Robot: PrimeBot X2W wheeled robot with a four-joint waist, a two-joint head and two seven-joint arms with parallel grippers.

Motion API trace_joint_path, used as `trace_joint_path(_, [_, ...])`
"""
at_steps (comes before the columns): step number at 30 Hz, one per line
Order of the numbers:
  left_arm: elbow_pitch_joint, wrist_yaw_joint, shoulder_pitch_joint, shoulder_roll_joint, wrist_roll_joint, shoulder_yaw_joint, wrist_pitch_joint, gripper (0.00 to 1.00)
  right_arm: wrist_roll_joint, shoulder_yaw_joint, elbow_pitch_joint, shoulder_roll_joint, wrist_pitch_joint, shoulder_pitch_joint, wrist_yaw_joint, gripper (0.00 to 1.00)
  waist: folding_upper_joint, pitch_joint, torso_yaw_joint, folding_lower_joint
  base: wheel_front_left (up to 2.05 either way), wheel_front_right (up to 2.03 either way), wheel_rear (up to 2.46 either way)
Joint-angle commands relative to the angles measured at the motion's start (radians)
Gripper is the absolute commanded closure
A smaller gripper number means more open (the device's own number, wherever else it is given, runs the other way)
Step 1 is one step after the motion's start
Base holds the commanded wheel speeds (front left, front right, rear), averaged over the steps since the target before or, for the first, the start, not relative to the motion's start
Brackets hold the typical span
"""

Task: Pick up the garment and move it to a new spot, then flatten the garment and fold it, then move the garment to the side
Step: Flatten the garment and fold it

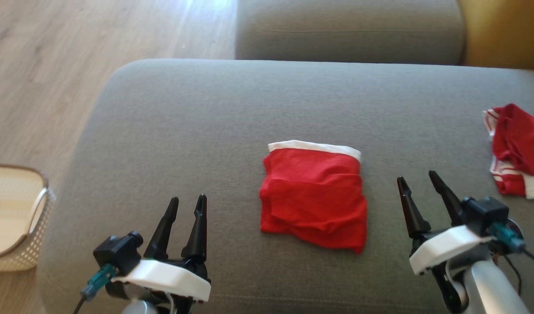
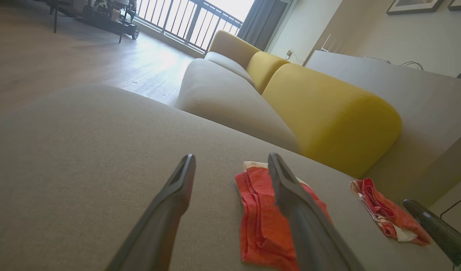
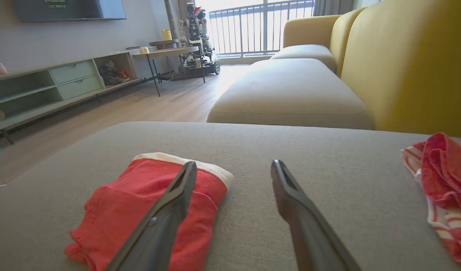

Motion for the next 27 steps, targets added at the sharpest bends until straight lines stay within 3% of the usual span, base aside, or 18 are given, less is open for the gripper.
trace_joint_path(1, [-0.042, 0.003, -0.025, 0.001, 0.012, 0.032, -0.008, 0.00, -0.030, 0.011, -0.050, 0.007, -0.009, -0.015, 0.000, 0.00, 0.0000, -0.004, -0.014, 0.0000, 0.00, 0.00, 0.00])
trace_joint_path(6, [-0.074, -0.002, -0.019, 0.001, 0.018, 0.038, -0.008, 0.00, -0.182, -0.055, -0.158, 0.045, -0.009, 0.051, 0.000, 0.00, 0.0000, 0.001, -0.035, 0.0000, 0.00, 0.00, 0.00])
trace_joint_path(12, [-0.056, -0.002, -0.006, 0.001, 0.051, 0.025, -0.008, 0.00, -0.245, -0.098, -0.234, 0.075, -0.009, 0.113, 0.000, 0.00, 0.0000, 0.007, -0.047, 0.0000, 0.00, 0.00, 0.00])
trace_joint_path(27, [-0.054, 0.000, -0.006, 0.001, 0.060, 0.020, -0.008, 0.00, -0.204, -0.085, -0.221, 0.079, -0.009, 0.124, 0.000, 0.00, 0.0000, 0.021, -0.045, 0.0000, 0.00, 0.00, 0.00])
